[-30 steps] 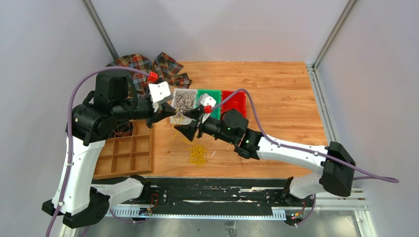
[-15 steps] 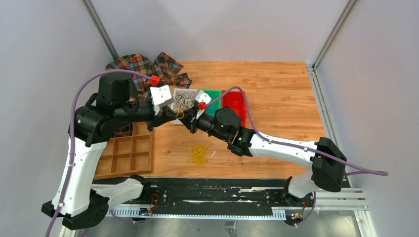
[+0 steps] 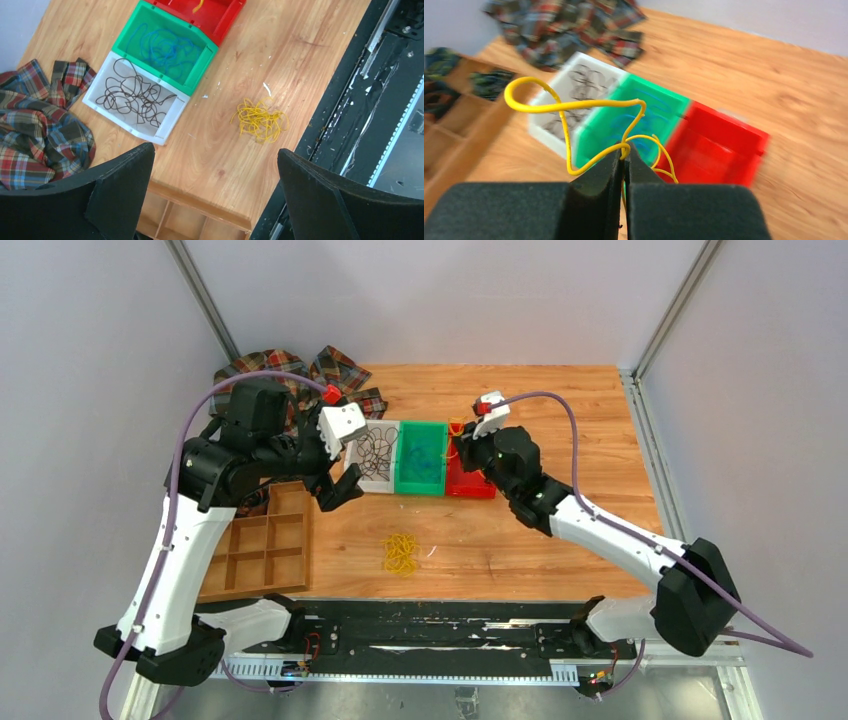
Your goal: Untangle the cables
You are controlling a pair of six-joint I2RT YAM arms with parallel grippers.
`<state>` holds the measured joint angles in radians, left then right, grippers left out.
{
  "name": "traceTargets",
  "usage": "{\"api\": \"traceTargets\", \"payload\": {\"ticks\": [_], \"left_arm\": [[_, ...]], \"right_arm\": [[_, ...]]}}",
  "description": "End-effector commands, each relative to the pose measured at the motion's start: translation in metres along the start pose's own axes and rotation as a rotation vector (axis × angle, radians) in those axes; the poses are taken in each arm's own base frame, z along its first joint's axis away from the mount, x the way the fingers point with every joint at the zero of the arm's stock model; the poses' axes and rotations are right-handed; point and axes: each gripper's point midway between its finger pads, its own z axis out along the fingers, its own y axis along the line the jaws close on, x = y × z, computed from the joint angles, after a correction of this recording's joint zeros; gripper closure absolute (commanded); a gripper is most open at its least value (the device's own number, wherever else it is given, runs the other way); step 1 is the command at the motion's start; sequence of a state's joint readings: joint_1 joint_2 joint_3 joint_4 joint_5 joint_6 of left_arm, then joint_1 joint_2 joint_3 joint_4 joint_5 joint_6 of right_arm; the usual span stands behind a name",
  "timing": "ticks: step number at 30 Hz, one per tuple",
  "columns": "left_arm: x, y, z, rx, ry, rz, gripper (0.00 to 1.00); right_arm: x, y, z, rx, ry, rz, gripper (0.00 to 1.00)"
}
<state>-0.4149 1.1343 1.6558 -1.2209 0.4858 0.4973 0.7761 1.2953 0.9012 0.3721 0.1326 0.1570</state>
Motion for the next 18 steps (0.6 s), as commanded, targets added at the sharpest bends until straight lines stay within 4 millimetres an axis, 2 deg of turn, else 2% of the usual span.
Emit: {"api": "traceTargets", "payload": {"ticks": [1,7,15,16,18], "left_arm": [[0.008,0.004,0.003,-0.022,0.029,-0.007,0.02],[0.010,0.005,0.003,-0.031,0.037,-0.003,0.02],[0.010,0.004,0.001,-0.027,0.032,0.015,0.02],[0.011,0.004,0.002,-0.027,0.034,0.016,0.02],[0.014,0.005,0.003,-0.028,0.042,0.020,0.02]], "right_arm": [[0.036,-0.056,0.002,0.175,0.135,0.012,0.99],[0.061,-0.091,0.020,0.293,0.224,0.009,0.99],[0.099,-0.119,0.040,0.397,0.373,-0.007,0.99],[0.103,-0.121,0.042,0.407,0.399,-0.006,0.98],[0.114,-0.125,0.043,0.437,0.467,-0.006,0.85]]}}
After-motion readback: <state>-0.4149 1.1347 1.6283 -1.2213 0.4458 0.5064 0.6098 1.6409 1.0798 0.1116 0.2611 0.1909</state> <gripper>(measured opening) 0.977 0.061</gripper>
